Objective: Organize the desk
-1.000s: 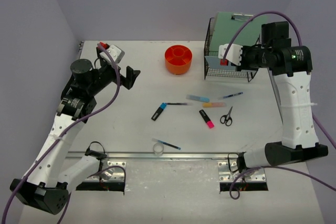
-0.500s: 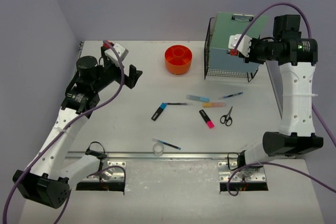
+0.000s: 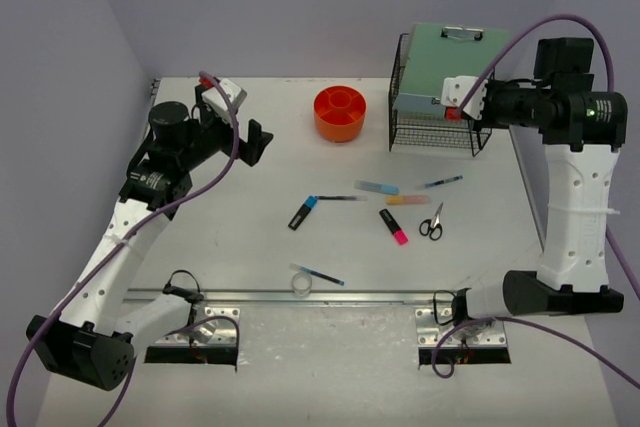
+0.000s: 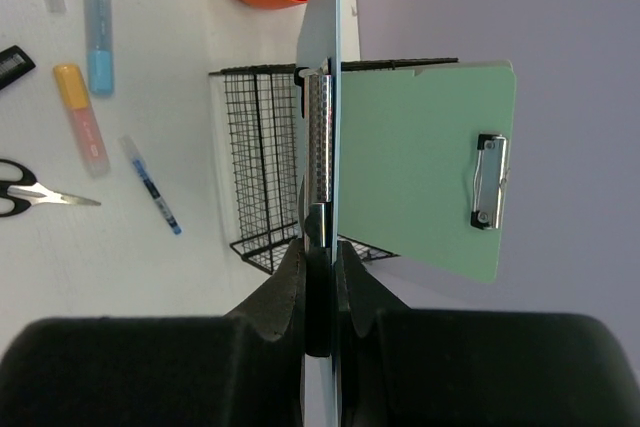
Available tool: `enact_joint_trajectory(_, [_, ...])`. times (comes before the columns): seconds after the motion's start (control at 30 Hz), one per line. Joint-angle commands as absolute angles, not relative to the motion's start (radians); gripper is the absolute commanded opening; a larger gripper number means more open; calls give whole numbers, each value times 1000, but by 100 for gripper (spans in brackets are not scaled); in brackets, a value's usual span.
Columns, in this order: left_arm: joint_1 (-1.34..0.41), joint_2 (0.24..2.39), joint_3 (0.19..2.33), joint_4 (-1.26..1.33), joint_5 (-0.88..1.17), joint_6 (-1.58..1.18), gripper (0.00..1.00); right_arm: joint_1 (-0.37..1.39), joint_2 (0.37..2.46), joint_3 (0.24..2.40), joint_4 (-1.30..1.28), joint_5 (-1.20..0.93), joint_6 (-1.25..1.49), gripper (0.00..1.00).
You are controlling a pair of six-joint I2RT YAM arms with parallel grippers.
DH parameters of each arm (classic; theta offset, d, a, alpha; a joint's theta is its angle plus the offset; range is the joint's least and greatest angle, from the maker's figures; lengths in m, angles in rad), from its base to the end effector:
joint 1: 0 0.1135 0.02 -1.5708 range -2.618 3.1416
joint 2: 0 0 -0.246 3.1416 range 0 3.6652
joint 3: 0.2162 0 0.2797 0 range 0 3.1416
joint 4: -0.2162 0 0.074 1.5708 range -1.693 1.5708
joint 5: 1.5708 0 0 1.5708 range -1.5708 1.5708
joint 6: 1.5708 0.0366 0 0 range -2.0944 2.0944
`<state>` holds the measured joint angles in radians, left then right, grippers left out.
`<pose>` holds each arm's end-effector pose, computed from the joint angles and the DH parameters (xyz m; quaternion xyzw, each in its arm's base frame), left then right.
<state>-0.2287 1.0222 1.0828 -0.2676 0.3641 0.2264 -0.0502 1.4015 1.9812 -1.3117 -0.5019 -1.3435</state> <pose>0.2568 -0.0732 0.3776 0.2834 0.7181 -0.1413 0.6197 0.2537 0.0049 0.4849 -0.6138 0.6452 -0.0792 0.4481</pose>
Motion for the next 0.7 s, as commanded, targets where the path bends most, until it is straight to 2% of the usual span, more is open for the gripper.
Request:
enact_joint_trajectory(0.0, [-236, 1013, 1134, -247, 378, 213, 100, -63, 1432, 1996, -1235, -516, -1367, 0])
enact_joint_trajectory(0.4, [-236, 1020, 1127, -246, 372, 227, 100, -132, 1515, 1949, -1211, -539, -1435, 0])
enact_joint_trajectory(0.67, [-236, 1054, 1136, -238, 379, 217, 100, -207, 1585, 1932, -1277, -651, -1534, 0])
